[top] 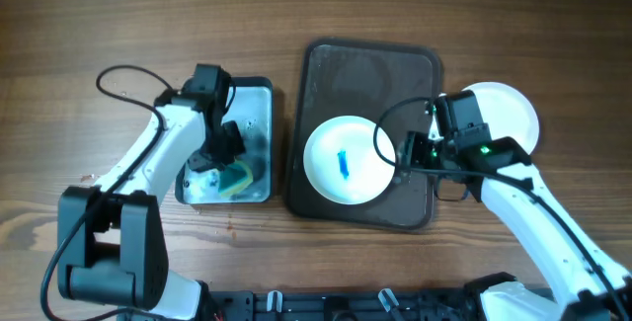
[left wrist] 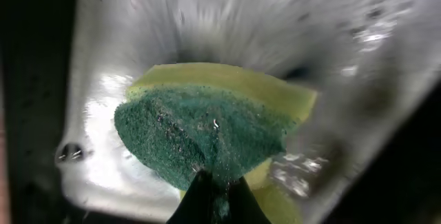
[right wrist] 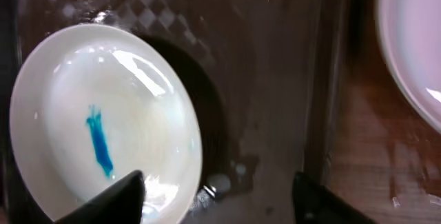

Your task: Clean dirty plates on tray and stack at the side

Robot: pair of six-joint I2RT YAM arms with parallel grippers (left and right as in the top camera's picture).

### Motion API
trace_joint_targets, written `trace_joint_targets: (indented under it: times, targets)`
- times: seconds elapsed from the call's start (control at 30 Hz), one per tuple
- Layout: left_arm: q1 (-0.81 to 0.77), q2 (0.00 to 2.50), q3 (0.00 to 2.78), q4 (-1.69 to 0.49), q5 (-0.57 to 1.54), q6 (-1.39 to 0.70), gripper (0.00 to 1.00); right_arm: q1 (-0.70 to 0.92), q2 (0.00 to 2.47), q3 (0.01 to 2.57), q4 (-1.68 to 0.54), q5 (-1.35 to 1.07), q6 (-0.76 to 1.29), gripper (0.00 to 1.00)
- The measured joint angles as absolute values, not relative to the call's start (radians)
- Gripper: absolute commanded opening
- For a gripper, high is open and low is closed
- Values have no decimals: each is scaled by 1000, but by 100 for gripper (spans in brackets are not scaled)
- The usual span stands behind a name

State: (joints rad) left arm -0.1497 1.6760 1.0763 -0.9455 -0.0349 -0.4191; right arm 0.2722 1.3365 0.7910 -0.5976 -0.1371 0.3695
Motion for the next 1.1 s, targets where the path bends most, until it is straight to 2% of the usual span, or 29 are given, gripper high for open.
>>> trace_joint_targets:
  times: [0.17, 0.5, 0.77, 0.8, 0.87, 0.93, 1.07, 1.1]
  targets:
    - [-150, 1617, 1174, -1018, -37, -379, 4, 272, 1404, 791, -544, -222, 286, 73]
    - [-150, 1541, 1217, -1034, -47, -324, 4, 272, 1491, 791, -517, -219, 350, 71]
    - [-150, 1563, 1056, -842, -78, -323, 5, 272, 1500, 791, -519, -217, 358, 71]
    - [-150, 1573, 1034, -823, -78, -326, 7, 272, 1500, 791, -519, -217, 359, 71]
    - [-150, 1601, 987, -798, -78, -328, 20, 272, 1500, 791, -519, -221, 359, 71]
    - [-150, 1623, 959, -785, -81, -334, 25, 272, 1500, 791, -519, -229, 361, 71]
    - [-150, 1636, 951, -786, -81, -345, 46, 272, 1500, 791, -519, -236, 362, 71]
    - [-150, 1635, 952, -793, -81, -353, 48, 272, 1500, 791, -519, -236, 362, 71]
